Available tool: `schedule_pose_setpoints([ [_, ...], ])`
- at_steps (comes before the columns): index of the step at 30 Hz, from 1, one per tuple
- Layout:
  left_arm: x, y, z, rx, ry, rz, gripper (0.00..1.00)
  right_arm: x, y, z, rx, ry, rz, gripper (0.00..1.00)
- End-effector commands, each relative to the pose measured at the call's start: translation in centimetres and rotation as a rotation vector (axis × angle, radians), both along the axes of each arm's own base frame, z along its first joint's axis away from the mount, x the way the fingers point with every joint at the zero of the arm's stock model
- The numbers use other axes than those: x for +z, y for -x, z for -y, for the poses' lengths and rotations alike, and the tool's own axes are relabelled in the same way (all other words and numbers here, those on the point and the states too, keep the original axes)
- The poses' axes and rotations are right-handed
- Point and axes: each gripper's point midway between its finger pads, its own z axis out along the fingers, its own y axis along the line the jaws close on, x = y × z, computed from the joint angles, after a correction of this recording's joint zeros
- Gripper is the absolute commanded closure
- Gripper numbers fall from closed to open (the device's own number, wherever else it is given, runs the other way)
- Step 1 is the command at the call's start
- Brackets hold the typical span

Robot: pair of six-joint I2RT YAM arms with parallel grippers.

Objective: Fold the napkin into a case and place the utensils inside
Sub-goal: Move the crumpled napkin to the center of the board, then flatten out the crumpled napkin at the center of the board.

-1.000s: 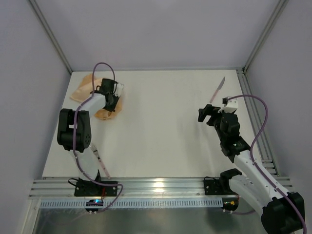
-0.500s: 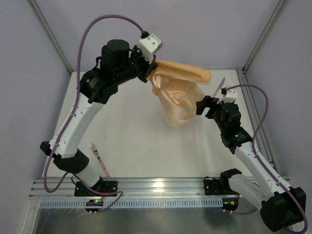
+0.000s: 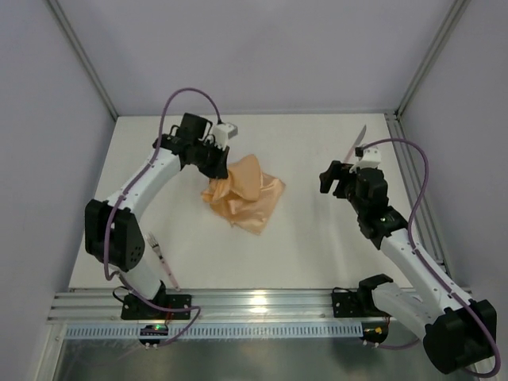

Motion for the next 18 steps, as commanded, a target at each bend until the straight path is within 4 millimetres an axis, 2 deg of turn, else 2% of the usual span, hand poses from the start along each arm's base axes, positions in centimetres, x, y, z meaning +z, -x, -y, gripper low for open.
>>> schedule_pose_setpoints([
  [1, -3.7, 5.4, 1.3, -0.156, 0.069, -0.161, 1.0, -1.6, 0.1, -1.5, 0.059, -0.02, -0.038, 0.16],
  [2, -4.3, 6.1, 1.1, -0.162, 0.06, -0.176, 1.0, -2.8, 0.1, -2.5, 0.093, -0.025, -0.071, 0.2],
  [4, -5.8, 7.4, 0.4, -0.181, 0.036, -0.203, 0.99, -3.6, 0.3, -4.5, 0.162, -0.047, -0.101, 0.3],
  [5, -5.7, 7.9, 0.2, -0.185, 0.033, -0.195, 0.98, -5.1, 0.6, -6.1, 0.201, -0.036, -0.151, 0.33],
  [6, -5.8, 8.2, 0.0, -0.19, 0.027, -0.19, 0.97, -5.0, 0.6, -7.9, 0.264, -0.059, -0.148, 0.39],
  [7, -6.6, 8.8, -0.4, -0.188, 0.019, -0.205, 0.96, -4.7, 0.4, -9.3, 0.298, -0.078, -0.139, 0.41],
  [8, -6.7, 9.0, -0.5, -0.186, 0.016, -0.2, 0.94, -5.0, 0.4, -10.6, 0.335, -0.084, -0.149, 0.41],
  [9, -6.5, 9.2, -0.7, -0.185, 0.017, -0.185, 0.92, -6.6, 1.0, -13.0, 0.41, -0.082, -0.2, 0.41],
  [10, -7.1, 9.5, -1.1, -0.176, 0.011, -0.195, 0.92, -5.6, 0.4, -14.7, 0.453, -0.104, -0.181, 0.41],
  [11, -7.1, 9.4, -1.2, -0.171, 0.01, -0.182, 0.91, -5.9, 0.4, -15.8, 0.485, -0.133, -0.202, 0.4],
  [12, -7.4, 9.5, -1.3, -0.168, 0.008, -0.181, 0.9, -7.4, 0.1, -17.1, 0.519, -0.156, -0.243, 0.4],
  [14, -8.4, 9.5, -1.8, -0.149, -0.004, -0.196, 0.9, -7.7, -0.5, -18.7, 0.558, -0.202, -0.279, 0.36],
  [15, -8.7, 9.3, -2.1, -0.14, -0.005, -0.201, 0.9, -9.5, -0.5, -19.4, 0.572, -0.21, -0.334, 0.34],
  [18, -9.7, 9.2, -2.6, -0.119, -0.004, -0.221, 0.91, -10.0, -1.1, -21.1, 0.606, -0.279, -0.368, 0.26],
])
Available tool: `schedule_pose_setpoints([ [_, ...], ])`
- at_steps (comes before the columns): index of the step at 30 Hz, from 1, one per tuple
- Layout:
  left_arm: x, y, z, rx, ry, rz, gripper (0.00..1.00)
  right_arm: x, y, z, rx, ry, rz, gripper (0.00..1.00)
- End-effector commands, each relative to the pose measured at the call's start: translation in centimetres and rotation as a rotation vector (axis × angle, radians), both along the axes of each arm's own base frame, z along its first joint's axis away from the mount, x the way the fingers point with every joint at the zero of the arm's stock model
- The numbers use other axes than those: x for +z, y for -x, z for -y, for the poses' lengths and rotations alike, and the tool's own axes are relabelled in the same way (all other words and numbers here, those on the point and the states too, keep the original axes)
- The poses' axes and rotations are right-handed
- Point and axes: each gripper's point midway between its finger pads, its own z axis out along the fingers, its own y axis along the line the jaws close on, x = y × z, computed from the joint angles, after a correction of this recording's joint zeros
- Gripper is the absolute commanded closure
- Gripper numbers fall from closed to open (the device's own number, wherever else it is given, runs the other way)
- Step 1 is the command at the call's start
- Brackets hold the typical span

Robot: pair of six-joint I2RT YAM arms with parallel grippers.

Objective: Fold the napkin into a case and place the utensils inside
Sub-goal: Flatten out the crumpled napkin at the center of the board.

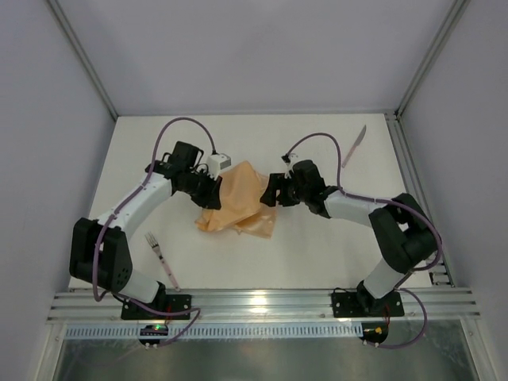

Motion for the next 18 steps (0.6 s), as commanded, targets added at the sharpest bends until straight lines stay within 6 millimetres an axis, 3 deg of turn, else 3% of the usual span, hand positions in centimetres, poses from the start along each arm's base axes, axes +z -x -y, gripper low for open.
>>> schedule_pose_setpoints([
  [1, -0.9, -0.9, -0.5, 0.013, 0.012, 0.011, 0.91, 1.9, -1.0, -3.6, 0.058, -0.154, -0.012, 0.25],
  [7, -1.7, -1.1, -0.7, 0.017, 0.014, -0.008, 0.91, -0.4, -0.9, -5.4, 0.056, -0.112, -0.059, 0.25],
  [8, -1.7, -1.1, -0.7, 0.019, 0.014, -0.01, 0.91, -1.6, -0.6, -5.7, 0.063, -0.099, -0.084, 0.26],
  [11, -1.8, -1.1, -0.9, 0.022, 0.015, -0.006, 0.91, -2.7, -0.7, -6.5, 0.062, -0.096, -0.109, 0.31],
  [14, -1.7, -1.0, -1.0, 0.026, 0.019, -0.007, 0.91, -3.0, -1.2, -6.8, 0.05, -0.106, -0.112, 0.49],
  [15, -1.7, -1.1, -1.2, 0.028, 0.021, -0.008, 0.89, -3.1, -1.4, -6.7, 0.039, -0.101, -0.11, 0.67],
  [16, -1.7, -1.0, -1.4, 0.029, 0.021, -0.011, 0.87, -3.0, -1.5, -6.6, 0.033, -0.096, -0.104, 0.77],
  [17, -1.5, -1.0, -1.4, 0.029, 0.028, -0.013, 0.83, -2.9, -1.6, -6.4, 0.028, -0.088, -0.096, 0.88],
  [18, -1.3, -1.0, -2.1, 0.042, 0.031, -0.021, 0.66, -2.4, -1.7, -6.1, 0.019, -0.08, -0.084, 0.95],
])
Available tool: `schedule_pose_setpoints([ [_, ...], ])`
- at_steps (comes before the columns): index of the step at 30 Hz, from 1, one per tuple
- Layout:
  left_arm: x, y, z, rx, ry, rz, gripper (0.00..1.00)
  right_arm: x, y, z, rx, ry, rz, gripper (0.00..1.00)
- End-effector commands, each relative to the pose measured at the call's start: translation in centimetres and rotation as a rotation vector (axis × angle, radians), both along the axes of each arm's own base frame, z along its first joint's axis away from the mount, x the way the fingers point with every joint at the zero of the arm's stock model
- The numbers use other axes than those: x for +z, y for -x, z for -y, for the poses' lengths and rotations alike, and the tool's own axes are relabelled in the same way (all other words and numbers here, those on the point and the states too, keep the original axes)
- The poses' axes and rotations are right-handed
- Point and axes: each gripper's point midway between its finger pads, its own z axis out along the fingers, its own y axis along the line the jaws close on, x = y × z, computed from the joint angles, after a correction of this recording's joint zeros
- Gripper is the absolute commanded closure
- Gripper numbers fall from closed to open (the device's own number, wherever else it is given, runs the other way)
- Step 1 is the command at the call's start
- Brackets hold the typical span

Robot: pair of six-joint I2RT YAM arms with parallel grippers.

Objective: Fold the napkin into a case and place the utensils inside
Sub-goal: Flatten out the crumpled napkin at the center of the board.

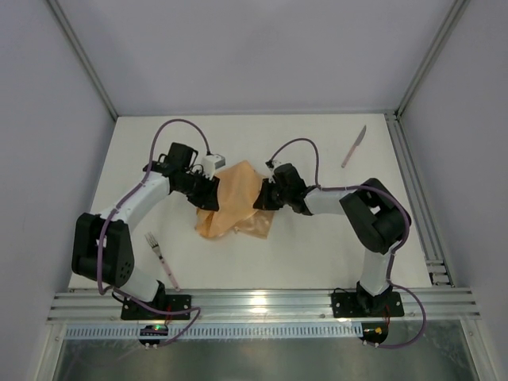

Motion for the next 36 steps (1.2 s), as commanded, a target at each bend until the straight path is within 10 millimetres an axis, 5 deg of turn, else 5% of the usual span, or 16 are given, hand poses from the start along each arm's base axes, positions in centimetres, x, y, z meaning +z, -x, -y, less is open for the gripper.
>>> schedule_pose_setpoints([
  [1, 1.0, -0.2, -0.9, 0.003, 0.04, 0.019, 0.61, 2.4, -1.7, 0.0, -0.049, -0.008, 0.077, 0.96],
  [4, 0.6, -0.5, -2.8, 0.04, 0.004, 0.031, 0.62, 3.8, -2.1, 0.7, -0.065, 0.023, 0.124, 0.96],
  [7, -1.3, -0.3, -4.6, 0.061, -0.076, 0.005, 0.85, 4.9, -2.0, 0.9, -0.056, 0.026, 0.146, 0.96],
  [11, -3.5, 0.3, -6.2, 0.057, -0.15, -0.039, 1.0, 6.0, -2.0, 1.0, -0.054, 0.022, 0.167, 0.96],
  [16, -1.7, -1.5, -10.3, 0.19, -0.215, 0.006, 1.0, 9.0, -2.6, 2.8, -0.09, 0.053, 0.229, 0.96],
  [18, 1.2, -3.3, -13.3, 0.309, -0.199, 0.062, 1.0, 13.5, -4.6, 4.6, -0.141, 0.02, 0.294, 0.96],
  [20, 7.6, -6.4, -16.3, 0.425, -0.132, 0.182, 1.0, 17.7, -6.9, 8.0, -0.211, 0.012, 0.34, 0.96],
  [21, 10.1, -7.4, -17.1, 0.486, -0.104, 0.219, 1.0, 22.9, -8.8, 8.4, -0.232, -0.034, 0.426, 0.96],
  [22, 15.2, -9.5, -18.5, 0.539, -0.098, 0.346, 1.0, 25.8, -9.9, 9.5, -0.251, -0.035, 0.478, 0.96],
  [23, 17.3, -10.7, -19.8, 0.586, -0.098, 0.393, 1.0, 27.3, -11.0, 11.0, -0.282, -0.012, 0.493, 0.96],
  [24, 19.5, -11.6, -20.1, 0.626, -0.082, 0.438, 1.0, 33.6, -12.5, 11.8, -0.331, -0.035, 0.617, 0.96],
  [28, 31.2, -14.9, -20.9, 0.729, 0.02, 0.724, 1.0, 44.3, -15.3, 14.5, -0.414, -0.013, 0.823, 0.96],
  [29, 31.0, -15.0, -20.9, 0.754, 0.038, 0.704, 1.0, 46.1, -15.7, 14.9, -0.433, -0.025, 0.857, 0.96],
  [30, 34.0, -15.7, -21.1, 0.777, 0.075, 0.794, 1.0, 50.6, -15.2, 15.7, -0.458, -0.054, 0.952, 0.96],
  [35, 38.6, -16.6, -20.3, 0.791, 0.209, 0.906, 1.0, 55.2, -16.0, 18.4, -0.523, -0.07, 1.094, 0.96],
  [36, 38.5, -16.7, -19.8, 0.766, 0.224, 0.897, 1.0, 53.8, -16.5, 18.5, -0.506, -0.023, 1.091, 0.96],
])
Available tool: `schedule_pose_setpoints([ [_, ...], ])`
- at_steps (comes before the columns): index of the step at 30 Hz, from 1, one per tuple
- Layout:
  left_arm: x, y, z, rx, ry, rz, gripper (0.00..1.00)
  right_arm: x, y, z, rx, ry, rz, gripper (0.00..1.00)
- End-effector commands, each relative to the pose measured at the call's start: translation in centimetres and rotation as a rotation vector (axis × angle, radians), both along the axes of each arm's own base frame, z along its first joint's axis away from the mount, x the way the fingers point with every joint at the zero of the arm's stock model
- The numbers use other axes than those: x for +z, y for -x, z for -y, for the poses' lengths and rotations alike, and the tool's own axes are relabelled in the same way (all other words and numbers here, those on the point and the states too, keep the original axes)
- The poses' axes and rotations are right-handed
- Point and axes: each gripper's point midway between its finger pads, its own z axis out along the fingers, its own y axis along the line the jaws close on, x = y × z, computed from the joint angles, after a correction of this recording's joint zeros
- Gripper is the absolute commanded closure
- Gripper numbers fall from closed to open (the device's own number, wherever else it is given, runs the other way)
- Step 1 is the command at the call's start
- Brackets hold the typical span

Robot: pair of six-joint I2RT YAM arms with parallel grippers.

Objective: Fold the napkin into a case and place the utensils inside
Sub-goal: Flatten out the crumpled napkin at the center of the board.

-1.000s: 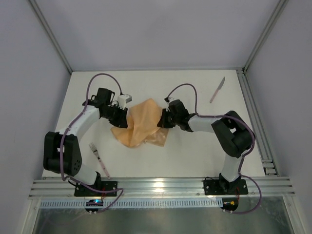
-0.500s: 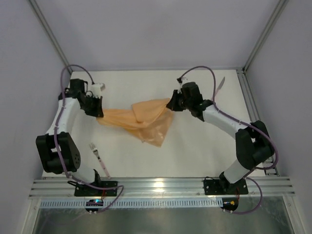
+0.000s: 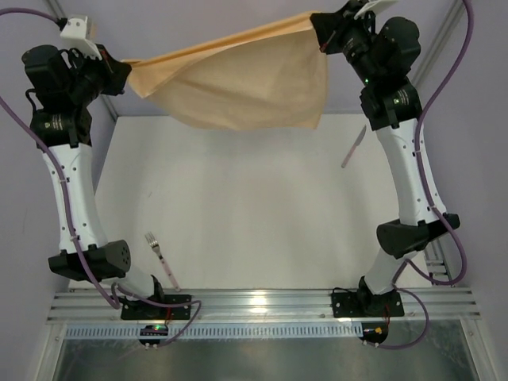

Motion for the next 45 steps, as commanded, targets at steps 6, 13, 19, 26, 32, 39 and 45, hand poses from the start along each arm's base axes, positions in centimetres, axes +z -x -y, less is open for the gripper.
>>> schedule_pose_setpoints([
  [6, -9.1, -1.0, -1.0, -0.02, 0.038, -0.186, 1.0, -14.9, -0.8, 5.6, -0.192, 0.224, -0.255, 0.96],
  [13, -31.3, 8.4, 1.3, -0.222, -0.037, -0.678, 1.0, -37.2, 11.6, 3.4, -0.221, 0.331, -0.605, 0.96],
  [19, -39.9, 17.7, -0.4, -0.209, -0.149, -1.077, 1.0, -47.7, 21.0, 0.9, -0.162, 0.383, -0.92, 0.96],
  [26, -42.7, 23.3, -0.4, -0.313, -0.223, -1.252, 1.0, -53.2, 25.9, 1.1, -0.173, 0.434, -1.113, 0.96],
  [32, -43.4, 23.3, -0.6, -0.31, -0.23, -1.252, 0.97, -54.4, 26.9, 0.9, -0.149, 0.458, -1.156, 0.96],
  [39, -42.6, 21.8, 0.4, -0.339, -0.155, -1.239, 1.0, -52.4, 25.9, 0.3, -0.147, 0.473, -1.12, 0.96],
  [45, -38.2, 18.0, 1.0, -0.322, -0.106, -1.09, 1.0, -47.2, 23.1, -0.1, -0.181, 0.501, -0.989, 0.96],
])
